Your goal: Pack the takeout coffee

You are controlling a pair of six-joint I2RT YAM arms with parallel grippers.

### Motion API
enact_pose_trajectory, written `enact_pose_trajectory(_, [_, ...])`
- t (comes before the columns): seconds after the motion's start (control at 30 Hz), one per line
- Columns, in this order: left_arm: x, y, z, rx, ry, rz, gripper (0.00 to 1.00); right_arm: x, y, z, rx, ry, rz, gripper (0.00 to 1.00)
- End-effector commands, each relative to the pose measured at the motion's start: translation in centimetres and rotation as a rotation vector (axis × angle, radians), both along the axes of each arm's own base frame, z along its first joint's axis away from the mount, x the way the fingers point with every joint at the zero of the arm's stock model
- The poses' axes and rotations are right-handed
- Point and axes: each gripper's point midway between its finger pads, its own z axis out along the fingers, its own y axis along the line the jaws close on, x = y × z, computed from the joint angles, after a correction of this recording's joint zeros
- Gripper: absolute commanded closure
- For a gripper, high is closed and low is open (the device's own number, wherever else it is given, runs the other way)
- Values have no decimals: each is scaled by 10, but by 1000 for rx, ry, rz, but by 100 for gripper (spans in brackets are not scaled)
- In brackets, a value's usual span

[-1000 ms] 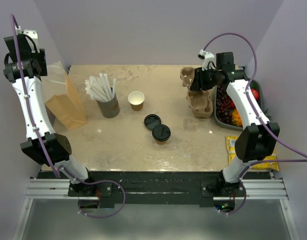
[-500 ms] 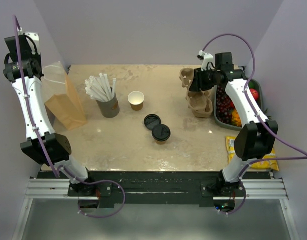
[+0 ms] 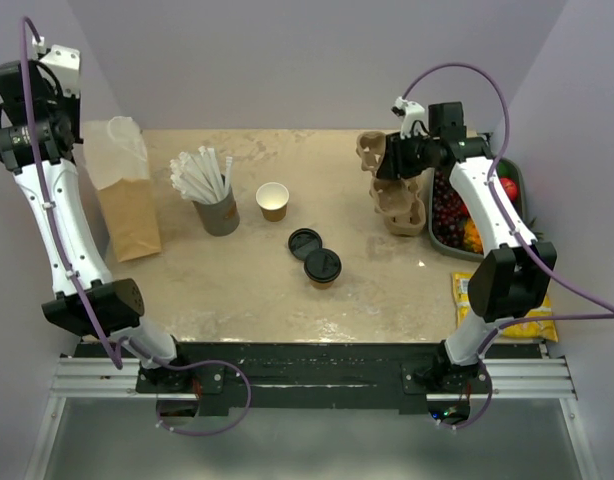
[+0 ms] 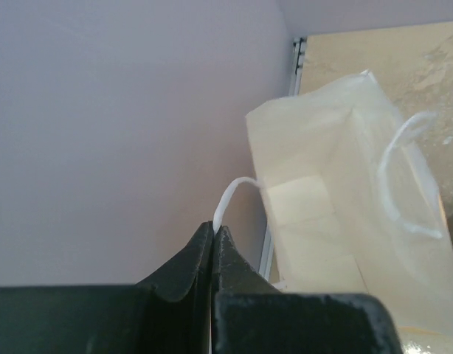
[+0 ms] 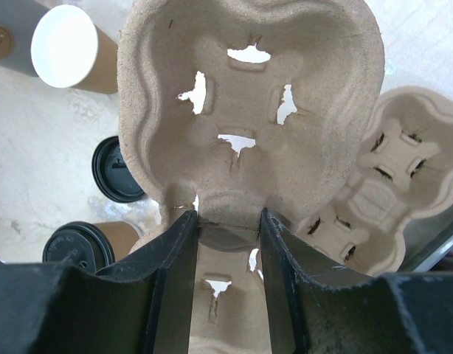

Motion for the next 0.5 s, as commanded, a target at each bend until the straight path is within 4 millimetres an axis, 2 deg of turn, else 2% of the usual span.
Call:
enact_pose_trajectory(0.0, [-30, -20, 90, 139, -203, -87, 100, 6, 12, 54, 18, -179, 49, 89])
enact_pose_trajectory(0.03, [-39, -24, 101, 156, -229, -93, 100, 4, 15, 57, 22, -186, 52, 89])
enact_pose_trajectory(0.17, [-55, -50, 111, 180, -264, -210, 100, -2, 23, 66, 37, -205, 68, 89])
enact_pose_trajectory(0.33, [-79, -84, 99, 209, -237, -380, 100, -5, 36, 79, 50, -243, 105, 89])
enact_pose_trajectory(0.47, [-98, -96, 93, 253, -206, -434, 100, -6, 43, 95, 55, -289, 129, 89])
